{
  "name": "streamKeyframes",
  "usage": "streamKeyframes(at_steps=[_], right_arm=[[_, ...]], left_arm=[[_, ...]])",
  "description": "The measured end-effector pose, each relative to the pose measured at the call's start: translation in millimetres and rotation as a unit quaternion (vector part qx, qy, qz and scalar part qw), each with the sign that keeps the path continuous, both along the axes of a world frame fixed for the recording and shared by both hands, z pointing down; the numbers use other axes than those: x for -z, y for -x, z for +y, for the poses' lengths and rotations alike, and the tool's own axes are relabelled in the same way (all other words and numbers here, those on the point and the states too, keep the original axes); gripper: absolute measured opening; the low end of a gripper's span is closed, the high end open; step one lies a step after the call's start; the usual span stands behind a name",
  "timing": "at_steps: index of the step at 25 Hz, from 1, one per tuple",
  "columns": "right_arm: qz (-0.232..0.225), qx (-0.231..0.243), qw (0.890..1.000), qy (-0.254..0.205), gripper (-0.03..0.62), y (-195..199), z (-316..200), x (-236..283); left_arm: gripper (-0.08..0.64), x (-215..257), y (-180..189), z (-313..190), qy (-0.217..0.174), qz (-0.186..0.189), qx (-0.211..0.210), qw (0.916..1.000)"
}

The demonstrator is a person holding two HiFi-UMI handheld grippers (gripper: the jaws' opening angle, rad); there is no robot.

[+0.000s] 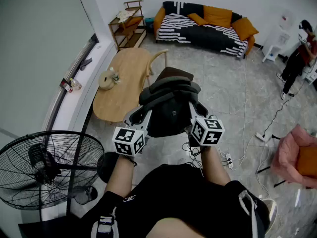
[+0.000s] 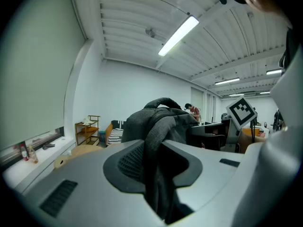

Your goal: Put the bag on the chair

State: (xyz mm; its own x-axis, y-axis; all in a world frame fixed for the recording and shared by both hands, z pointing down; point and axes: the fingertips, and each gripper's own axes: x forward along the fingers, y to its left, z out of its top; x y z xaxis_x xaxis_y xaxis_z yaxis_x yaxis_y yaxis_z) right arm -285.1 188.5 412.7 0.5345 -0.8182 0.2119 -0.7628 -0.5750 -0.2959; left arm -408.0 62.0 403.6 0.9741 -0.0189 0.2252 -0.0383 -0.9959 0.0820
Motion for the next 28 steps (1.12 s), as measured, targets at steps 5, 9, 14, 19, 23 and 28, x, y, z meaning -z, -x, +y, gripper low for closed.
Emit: streamKeyframes(at_steps=[5,9,14,19,23,28], right_arm=[[-0.025,-0.002,1.0,0.01,0.088,49,-7,-16],[-0.041,-0.009,0.999,0.017,0.09,73,-4,-23],[-0.039,-0.008,0.999,0.016,0.094,68,-2,-17],[-0.028,-0.002,1.0,0.011,0.097,48,-4,-8],[-0.022,0.01,1.0,0.002,0.097,12,4,-4],[-0.012,0.034,0.999,-0.007,0.097,-31,17,-4]], left_arm=[[0.1,-8,44,-11,-0.001,-0.014,0.0,0.9999],[0.1,-15,64,-11,0.008,-0.023,-0.013,0.9996],[0.1,-13,59,-10,0.011,-0.023,-0.012,0.9996],[0.1,-6,40,-12,0.002,-0.015,-0.005,0.9999],[0.1,-1,6,-2,-0.003,-0.01,0.006,0.9999],[0.103,-2,-33,13,-0.001,0.001,0.037,0.9993]])
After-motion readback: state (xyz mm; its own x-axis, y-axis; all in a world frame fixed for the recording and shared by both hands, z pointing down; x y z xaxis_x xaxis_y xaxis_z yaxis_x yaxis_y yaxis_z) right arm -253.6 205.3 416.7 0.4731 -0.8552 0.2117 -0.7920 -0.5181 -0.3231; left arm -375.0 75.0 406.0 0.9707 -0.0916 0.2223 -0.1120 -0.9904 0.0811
